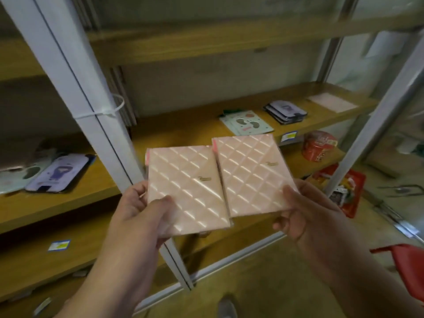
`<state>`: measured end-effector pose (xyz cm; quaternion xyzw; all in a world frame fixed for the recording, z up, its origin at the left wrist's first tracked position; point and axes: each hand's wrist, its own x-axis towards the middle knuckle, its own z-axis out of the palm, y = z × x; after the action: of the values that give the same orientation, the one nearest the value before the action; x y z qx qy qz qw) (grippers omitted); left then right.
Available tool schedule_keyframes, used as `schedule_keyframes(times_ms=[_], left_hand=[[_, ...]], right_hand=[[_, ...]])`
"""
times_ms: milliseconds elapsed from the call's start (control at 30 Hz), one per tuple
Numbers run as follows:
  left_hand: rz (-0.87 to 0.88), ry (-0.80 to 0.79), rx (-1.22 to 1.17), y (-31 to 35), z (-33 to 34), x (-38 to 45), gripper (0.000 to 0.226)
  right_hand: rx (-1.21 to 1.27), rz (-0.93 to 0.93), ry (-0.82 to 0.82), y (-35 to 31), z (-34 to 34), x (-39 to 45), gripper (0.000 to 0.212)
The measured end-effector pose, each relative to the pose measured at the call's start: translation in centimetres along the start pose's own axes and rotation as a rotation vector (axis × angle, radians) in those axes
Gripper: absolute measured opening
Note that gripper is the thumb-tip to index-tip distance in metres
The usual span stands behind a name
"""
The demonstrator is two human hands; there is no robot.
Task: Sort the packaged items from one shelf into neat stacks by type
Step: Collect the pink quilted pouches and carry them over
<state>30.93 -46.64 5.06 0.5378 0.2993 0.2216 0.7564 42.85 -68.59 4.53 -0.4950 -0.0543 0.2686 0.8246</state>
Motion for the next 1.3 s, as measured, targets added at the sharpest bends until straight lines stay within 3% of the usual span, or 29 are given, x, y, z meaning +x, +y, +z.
schedule_keyframes(times_ms=[400, 600, 1033, 1300], left_hand=[[-0.082, -0.081, -0.027, -3.0, 12.9, 12.8, 0.027], [-0.071, -0.160, 0.002, -2.1, 20.3, 18.6, 0.027], [-0.052, -0.111, 0.039, -5.6, 32.8, 22.8, 0.031], [-0.038, -0.066, 0.055, -8.0, 45.4, 24.0, 0.031]], right_hand=[[0.001, -0.054, 0.126, -6.4, -7.0, 12.4, 0.024], [0.039, -0.100, 0.150, -9.8, -10.9, 17.4, 0.038], [0.041, -0.076, 0.266, -16.4, -22.4, 25.2, 0.041], [0.041, -0.111, 0.228, -24.6, -31.9, 30.1, 0.021]])
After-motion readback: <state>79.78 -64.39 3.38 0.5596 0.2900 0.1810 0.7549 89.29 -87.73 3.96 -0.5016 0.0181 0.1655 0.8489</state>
